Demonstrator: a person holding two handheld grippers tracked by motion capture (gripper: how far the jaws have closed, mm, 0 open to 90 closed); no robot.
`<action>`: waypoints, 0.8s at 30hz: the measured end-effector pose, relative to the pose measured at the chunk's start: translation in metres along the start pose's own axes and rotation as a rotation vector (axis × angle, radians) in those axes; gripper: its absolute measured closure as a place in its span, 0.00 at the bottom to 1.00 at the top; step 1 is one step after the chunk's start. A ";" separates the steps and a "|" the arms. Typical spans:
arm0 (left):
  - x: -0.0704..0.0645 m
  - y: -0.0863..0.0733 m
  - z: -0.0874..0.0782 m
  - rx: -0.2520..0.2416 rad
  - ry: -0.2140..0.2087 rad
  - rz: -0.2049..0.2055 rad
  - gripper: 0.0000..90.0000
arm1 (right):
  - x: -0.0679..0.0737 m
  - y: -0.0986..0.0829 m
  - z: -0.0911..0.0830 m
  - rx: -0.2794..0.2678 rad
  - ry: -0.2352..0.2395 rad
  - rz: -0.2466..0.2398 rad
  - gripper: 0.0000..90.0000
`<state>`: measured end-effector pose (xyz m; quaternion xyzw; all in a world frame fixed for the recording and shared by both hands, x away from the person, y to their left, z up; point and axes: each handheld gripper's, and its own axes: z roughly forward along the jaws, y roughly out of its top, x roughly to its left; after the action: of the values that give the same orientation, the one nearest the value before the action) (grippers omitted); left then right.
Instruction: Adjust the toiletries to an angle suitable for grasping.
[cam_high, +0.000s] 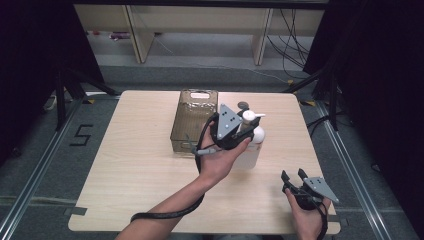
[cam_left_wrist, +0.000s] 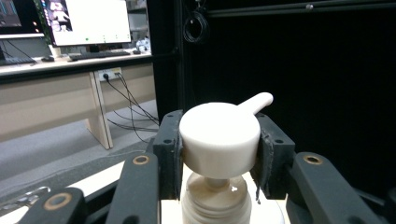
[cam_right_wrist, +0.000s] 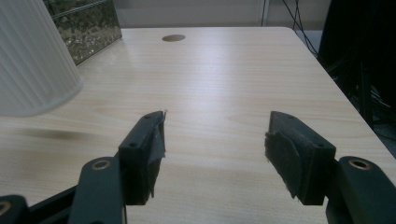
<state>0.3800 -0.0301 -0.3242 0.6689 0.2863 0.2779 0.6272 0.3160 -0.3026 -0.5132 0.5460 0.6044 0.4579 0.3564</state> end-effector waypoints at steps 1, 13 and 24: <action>0.002 0.002 -0.004 -0.002 0.003 0.007 0.65 | 0.000 0.000 0.000 0.000 -0.001 0.000 0.42; 0.020 0.014 -0.024 -0.027 0.028 0.009 0.65 | -0.001 0.000 -0.001 -0.001 -0.019 -0.019 0.42; 0.041 0.024 -0.042 -0.042 0.052 0.010 0.66 | 0.000 0.000 -0.001 0.001 -0.012 -0.017 0.42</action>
<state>0.3780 0.0273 -0.2968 0.6494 0.2933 0.3045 0.6320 0.3156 -0.3030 -0.5128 0.5435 0.6071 0.4514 0.3637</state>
